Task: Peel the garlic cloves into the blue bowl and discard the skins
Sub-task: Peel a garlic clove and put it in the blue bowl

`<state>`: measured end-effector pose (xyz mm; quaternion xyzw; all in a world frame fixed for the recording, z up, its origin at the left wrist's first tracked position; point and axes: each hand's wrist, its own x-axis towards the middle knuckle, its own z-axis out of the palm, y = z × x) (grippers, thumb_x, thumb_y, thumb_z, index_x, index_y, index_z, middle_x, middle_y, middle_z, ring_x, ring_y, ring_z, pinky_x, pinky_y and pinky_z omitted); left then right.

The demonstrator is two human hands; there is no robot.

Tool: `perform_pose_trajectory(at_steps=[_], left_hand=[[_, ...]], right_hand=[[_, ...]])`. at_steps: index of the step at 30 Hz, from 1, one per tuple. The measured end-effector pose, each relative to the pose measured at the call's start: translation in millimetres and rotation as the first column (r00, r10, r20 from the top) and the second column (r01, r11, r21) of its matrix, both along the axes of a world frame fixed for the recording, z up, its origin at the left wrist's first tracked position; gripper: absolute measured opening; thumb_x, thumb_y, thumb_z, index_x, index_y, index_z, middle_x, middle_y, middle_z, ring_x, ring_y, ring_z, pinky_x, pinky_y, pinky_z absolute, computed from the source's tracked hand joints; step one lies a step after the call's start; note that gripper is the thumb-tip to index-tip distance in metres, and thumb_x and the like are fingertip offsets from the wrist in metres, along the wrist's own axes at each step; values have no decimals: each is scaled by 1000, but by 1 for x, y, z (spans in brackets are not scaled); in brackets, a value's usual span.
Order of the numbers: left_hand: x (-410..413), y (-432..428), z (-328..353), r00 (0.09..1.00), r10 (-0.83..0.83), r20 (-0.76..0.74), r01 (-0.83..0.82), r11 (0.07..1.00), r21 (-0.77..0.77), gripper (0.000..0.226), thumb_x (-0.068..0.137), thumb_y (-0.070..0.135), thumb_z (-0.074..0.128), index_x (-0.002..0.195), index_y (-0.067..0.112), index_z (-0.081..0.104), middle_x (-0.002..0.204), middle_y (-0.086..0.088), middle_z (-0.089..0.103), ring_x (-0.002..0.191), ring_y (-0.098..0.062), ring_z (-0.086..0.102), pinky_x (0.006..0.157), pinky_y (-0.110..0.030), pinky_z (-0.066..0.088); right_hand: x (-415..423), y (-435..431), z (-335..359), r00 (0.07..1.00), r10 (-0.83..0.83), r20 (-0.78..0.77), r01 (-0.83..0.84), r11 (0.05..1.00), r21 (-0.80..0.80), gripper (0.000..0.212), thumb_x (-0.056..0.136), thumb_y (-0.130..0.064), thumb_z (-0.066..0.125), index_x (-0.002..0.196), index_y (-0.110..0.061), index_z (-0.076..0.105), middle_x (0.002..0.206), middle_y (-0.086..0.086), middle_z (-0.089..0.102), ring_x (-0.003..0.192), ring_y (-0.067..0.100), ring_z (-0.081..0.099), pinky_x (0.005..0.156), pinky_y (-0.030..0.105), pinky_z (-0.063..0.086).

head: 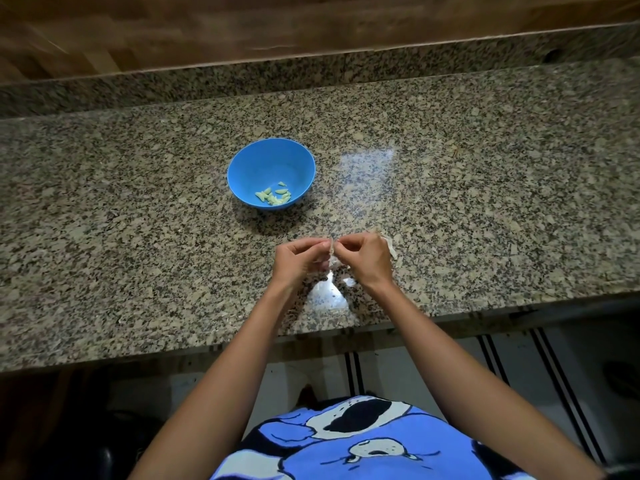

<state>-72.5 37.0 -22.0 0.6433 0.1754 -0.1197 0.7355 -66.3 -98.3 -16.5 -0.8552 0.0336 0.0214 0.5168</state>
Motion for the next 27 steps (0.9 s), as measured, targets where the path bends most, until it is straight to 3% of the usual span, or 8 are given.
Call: perform_pose_trajectory(at_steps=[3, 7, 11, 14, 16, 18, 22, 27], left_hand=[[-1, 1, 1, 999, 25, -34, -29, 994, -102, 17, 80, 1, 69, 97, 1, 71, 96, -21, 71, 77, -24, 67, 74, -31, 58], [-3, 2, 7, 996, 51, -79, -68, 971, -229, 16, 81, -2, 65, 97, 0, 70, 91, -17, 71, 78, -22, 70, 73, -27, 59], [-3, 5, 9, 990, 85, -112, -116, 944, -308, 15, 82, -3, 63, 95, -1, 69, 87, -15, 72, 75, -21, 70, 70, -27, 59], [-3, 4, 8, 993, 72, -92, -92, 967, -238, 15, 83, -2, 63, 97, 0, 69, 89, -16, 72, 75, -20, 70, 67, -25, 59], [-3, 2, 7, 996, 58, -63, -68, 985, -159, 16, 82, -3, 64, 97, 1, 69, 90, -15, 72, 74, -20, 70, 63, -22, 57], [-3, 1, 6, 999, 42, -25, -43, 996, -78, 15, 83, -2, 65, 97, 2, 69, 89, -14, 73, 73, -20, 70, 62, -22, 57], [-1, 1, 6, 1000, 19, 4, -19, 1000, -9, 13, 83, 1, 66, 96, 1, 69, 88, -13, 73, 75, -21, 71, 63, -24, 57], [-1, 1, 7, 999, -44, 20, 43, 997, 67, 13, 80, 3, 70, 93, 3, 70, 86, -11, 73, 70, -15, 69, 61, -20, 54]], right_hand=[[1, -1, 0, 998, -42, -44, 46, 996, 77, 9, 82, -16, 67, 75, -14, 72, 67, 6, 70, 67, 27, 68, 65, 43, 57], [3, -2, -5, 989, -94, -110, 110, 983, 147, 16, 80, -13, 65, 65, -16, 71, 63, 6, 69, 65, 27, 68, 67, 46, 57], [-1, -5, -8, 971, -136, -197, 169, 971, 167, 27, 90, -16, 55, 66, -8, 61, 60, 7, 62, 51, 17, 60, 64, 42, 56], [-4, -3, -7, 981, -72, -180, 104, 979, 176, 26, 94, -21, 52, 72, -8, 60, 62, 5, 60, 52, 20, 60, 59, 36, 53], [-3, -1, -7, 989, 27, -142, 0, 983, 183, 9, 92, -16, 56, 90, -14, 65, 76, 1, 65, 63, 22, 65, 59, 33, 56], [-2, -1, -8, 988, 81, -129, -51, 974, 219, 20, 91, -12, 56, 109, -17, 64, 87, 0, 67, 69, 22, 66, 60, 34, 58], [-4, -3, -9, 991, 78, -113, -42, 956, 291, 15, 90, -12, 58, 100, -16, 69, 86, 8, 71, 66, 23, 64, 59, 39, 57], [-3, -4, -10, 980, 95, -172, -32, 941, 338, 11, 83, -19, 69, 91, -11, 71, 83, 9, 72, 70, 27, 69, 51, 31, 55]])
